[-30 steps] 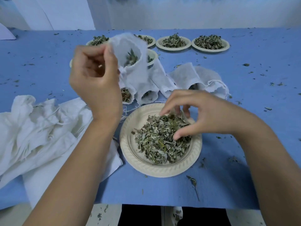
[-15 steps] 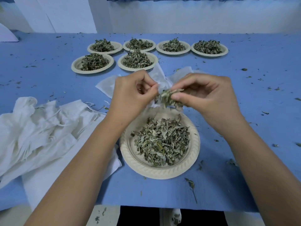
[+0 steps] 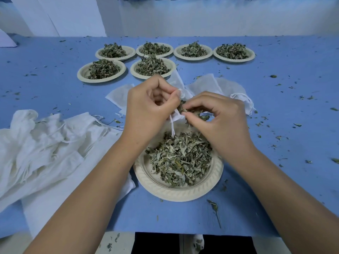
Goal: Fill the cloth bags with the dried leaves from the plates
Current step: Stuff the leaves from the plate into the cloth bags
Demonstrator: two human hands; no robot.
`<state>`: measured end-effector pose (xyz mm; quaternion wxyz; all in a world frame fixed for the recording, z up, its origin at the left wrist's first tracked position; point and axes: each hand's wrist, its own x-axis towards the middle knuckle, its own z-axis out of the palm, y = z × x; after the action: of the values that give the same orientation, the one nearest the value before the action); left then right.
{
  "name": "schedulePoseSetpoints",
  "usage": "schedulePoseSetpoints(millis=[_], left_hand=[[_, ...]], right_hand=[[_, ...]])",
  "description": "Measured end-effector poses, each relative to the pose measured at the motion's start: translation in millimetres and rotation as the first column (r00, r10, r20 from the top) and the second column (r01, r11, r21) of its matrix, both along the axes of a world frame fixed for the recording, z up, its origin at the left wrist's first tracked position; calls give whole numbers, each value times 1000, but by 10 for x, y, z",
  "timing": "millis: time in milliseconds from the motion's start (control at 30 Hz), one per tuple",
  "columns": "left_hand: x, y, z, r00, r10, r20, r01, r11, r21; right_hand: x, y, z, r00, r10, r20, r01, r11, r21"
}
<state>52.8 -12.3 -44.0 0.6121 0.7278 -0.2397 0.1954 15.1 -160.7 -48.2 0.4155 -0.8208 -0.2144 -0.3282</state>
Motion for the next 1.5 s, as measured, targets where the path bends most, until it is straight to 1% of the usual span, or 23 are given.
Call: schedulePoseSetpoints(millis=[67,167,233,367,433,500,600,633,667,767,833,900,933,967,1000,1100,1133,1200,1233,1267,1333,1400,1500], left_hand=[[14,2,-12,1000,31,2,-31,999,9],[51,30,-3,995,103,1,-103,995,-19],[60,31,-3,993,119,11,-119,993,-13],[37,2,-33,998,60,19,-60,998,22],[27,2,-36,999,26,25,-27,999,21],[12,4,-29,999,-2,37,2,1000,21],[-18,-6,-29,998,-31,55,30,999,33],[-21,-9,-29,998,-25,55,23,999,32],[-18,-9,-28,999,-10,52,9,1000,25],[3,15,-9,998,41,43,-40,999,-16],[-10,19,8,999,21,48,-20,999,-26],[-35,1,15,998,-20,54,21,1000,-6],[-44,-8,11,998,-32,57,32,999,7],[-45,-13,7,998,-33,58,32,999,13],[-39,-11,5,998,-22,57,21,1000,7],[4,25,21,996,81,39,-78,994,-73],[20,35,27,992,122,33,-118,988,-97],[42,43,34,985,172,32,-167,979,-120],[44,42,35,984,177,35,-172,978,-122],[43,42,34,984,174,37,-168,978,-122],[41,38,32,987,160,30,-155,980,-121],[42,37,39,987,162,19,-158,980,-120],[51,51,47,985,172,19,-168,976,-142]], right_hand=[[8,-24,11,997,77,10,-76,994,-84],[21,-85,44,969,219,-119,-231,968,-103],[35,-97,57,963,238,-125,-252,962,-104],[19,-67,52,982,189,-4,-188,982,27],[11,-47,38,990,131,55,-132,991,2],[30,-24,17,990,76,118,-61,990,-124],[58,-2,-25,988,67,138,-11,927,-375],[58,-14,-16,987,61,149,6,911,-413],[49,-32,-2,983,42,177,33,916,-400],[-11,-86,87,968,-67,243,130,958,-256],[-42,-64,107,982,-81,173,137,928,-346],[-45,-3,71,999,-48,14,49,862,-505],[-43,19,41,998,-41,-53,6,841,-541],[-43,26,28,995,-39,-91,-16,844,-536],[-50,17,34,995,-35,-97,-17,874,-486],[-43,-101,131,999,-13,30,20,975,-223],[-33,-150,158,999,39,28,-34,987,-154],[-39,-181,201,960,250,-125,-261,962,-82],[-58,-162,207,904,354,-239,-383,919,-88],[-65,-134,192,845,400,-353,-471,871,-138],[-48,-97,116,772,350,-530,-554,780,-292],[-29,-79,67,759,267,-594,-555,742,-376],[-17,-138,114,763,318,-563,-533,803,-268]])
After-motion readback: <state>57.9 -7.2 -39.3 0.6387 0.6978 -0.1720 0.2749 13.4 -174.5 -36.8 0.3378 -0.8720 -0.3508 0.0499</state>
